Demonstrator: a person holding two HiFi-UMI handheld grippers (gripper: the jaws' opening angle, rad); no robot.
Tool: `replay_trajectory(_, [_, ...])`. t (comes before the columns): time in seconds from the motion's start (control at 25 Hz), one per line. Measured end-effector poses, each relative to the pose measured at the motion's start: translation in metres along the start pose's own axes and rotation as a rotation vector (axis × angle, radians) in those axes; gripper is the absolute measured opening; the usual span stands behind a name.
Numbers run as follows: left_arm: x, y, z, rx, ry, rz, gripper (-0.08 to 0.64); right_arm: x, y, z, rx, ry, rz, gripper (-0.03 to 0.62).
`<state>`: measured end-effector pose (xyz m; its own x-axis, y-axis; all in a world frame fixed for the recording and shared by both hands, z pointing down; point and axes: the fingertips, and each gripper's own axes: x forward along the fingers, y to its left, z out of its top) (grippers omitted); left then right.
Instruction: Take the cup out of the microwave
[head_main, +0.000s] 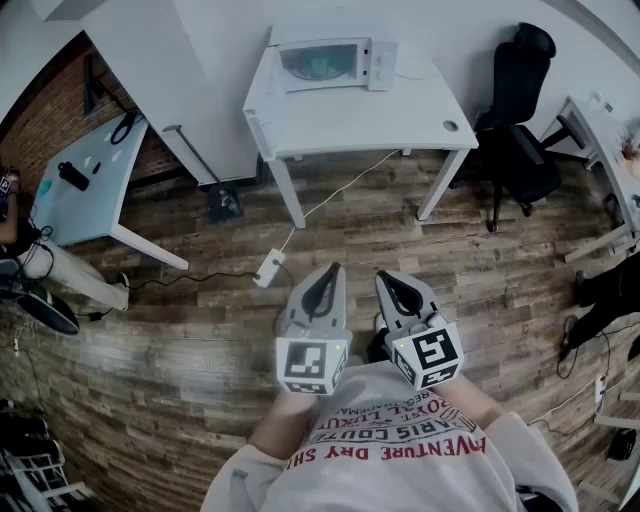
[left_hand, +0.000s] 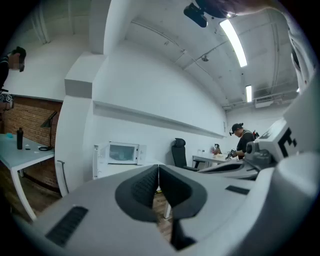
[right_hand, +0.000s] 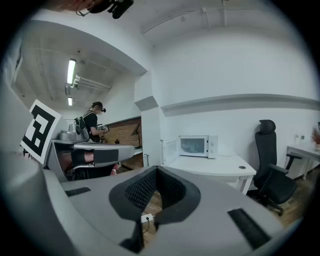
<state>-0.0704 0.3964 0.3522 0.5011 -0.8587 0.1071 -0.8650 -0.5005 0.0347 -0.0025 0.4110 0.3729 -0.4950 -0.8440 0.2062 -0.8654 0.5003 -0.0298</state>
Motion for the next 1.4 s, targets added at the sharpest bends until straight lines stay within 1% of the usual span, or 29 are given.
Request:
replay_trajectory(0.48, [-0.005, 0.005, -0.002, -0.019, -0.012, -0.004, 0.008, 0.004, 0.009, -0.003, -0.009, 0.016, 0.006, 0.011])
replay_trajectory(0.68, [-0.003, 0.006, -0.004, -0.027, -0.014, -0.01, 0.008, 0.006, 0.008, -0.002, 0.02, 0.005, 0.003, 0.011])
replay_trajectory(0.88, [0.0, 0.012, -0.004, -0.029, -0.01, -0.006, 0.008, 0.011, 0.009, -0.002, 0.019, 0.008, 0.002, 0.011])
replay_trajectory(1.16, [0.029, 0.019, -0.007, -0.031, 0.005, -0.001, 0.008, 0.029, -0.015, -0.005, 0.033, 0.019, 0.005, 0.011])
replay_trajectory(1.4, [0.078, 0.027, -0.008, -0.001, 0.022, 0.018, 0.008, 0.063, -0.054, -0.004, 0.054, 0.022, 0.031, 0.011])
